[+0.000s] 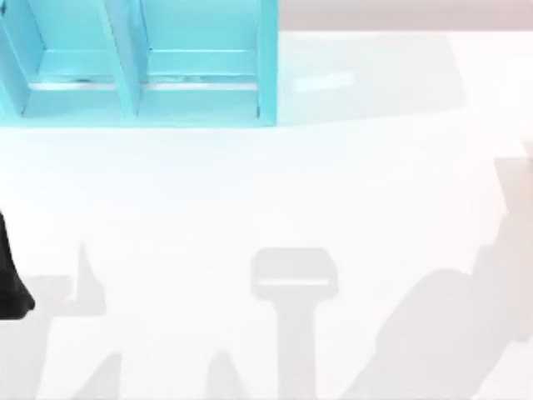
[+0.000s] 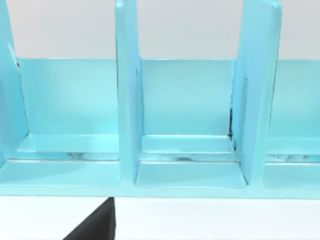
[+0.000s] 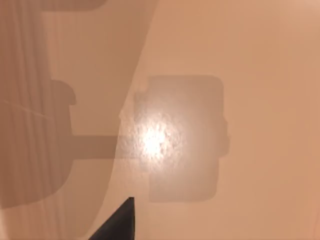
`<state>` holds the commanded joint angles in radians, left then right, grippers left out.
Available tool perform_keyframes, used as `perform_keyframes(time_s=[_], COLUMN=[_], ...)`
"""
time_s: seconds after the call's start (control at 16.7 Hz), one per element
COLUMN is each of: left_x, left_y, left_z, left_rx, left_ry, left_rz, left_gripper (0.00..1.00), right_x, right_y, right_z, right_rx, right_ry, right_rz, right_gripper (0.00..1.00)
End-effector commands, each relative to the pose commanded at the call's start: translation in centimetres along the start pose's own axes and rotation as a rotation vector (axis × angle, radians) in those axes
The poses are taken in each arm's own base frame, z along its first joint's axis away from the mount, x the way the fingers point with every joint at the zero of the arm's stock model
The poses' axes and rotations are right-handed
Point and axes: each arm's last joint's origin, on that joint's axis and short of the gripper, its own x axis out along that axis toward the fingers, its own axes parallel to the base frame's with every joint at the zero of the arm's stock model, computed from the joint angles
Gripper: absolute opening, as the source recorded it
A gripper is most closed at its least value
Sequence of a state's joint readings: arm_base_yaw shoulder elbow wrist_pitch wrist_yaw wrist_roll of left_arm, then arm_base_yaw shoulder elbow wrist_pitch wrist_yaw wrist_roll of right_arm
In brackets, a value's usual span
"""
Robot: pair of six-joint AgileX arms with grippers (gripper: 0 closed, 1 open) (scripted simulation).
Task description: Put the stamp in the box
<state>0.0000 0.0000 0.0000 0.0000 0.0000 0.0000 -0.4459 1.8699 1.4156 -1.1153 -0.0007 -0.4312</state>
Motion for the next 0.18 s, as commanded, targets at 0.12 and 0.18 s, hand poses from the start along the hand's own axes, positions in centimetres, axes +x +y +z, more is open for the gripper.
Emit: perform_keyframes(time_s=[0.12,0.18], left_x=[0.0,0.0], left_y=[0.0,0.0], left_z=[0.0,0.0], left_rx=[0.0,0.0], left_ry=[0.0,0.0], left_rz=[0.0,0.0], left_gripper=[1.0,1.0], right_x=[0.0,0.0], right_y=[0.0,0.0], right_z=[0.0,0.0], right_rx=[0.0,0.0], right_ry=[0.0,0.0], right_rz=[0.0,0.0], right_gripper=[1.0,1.0])
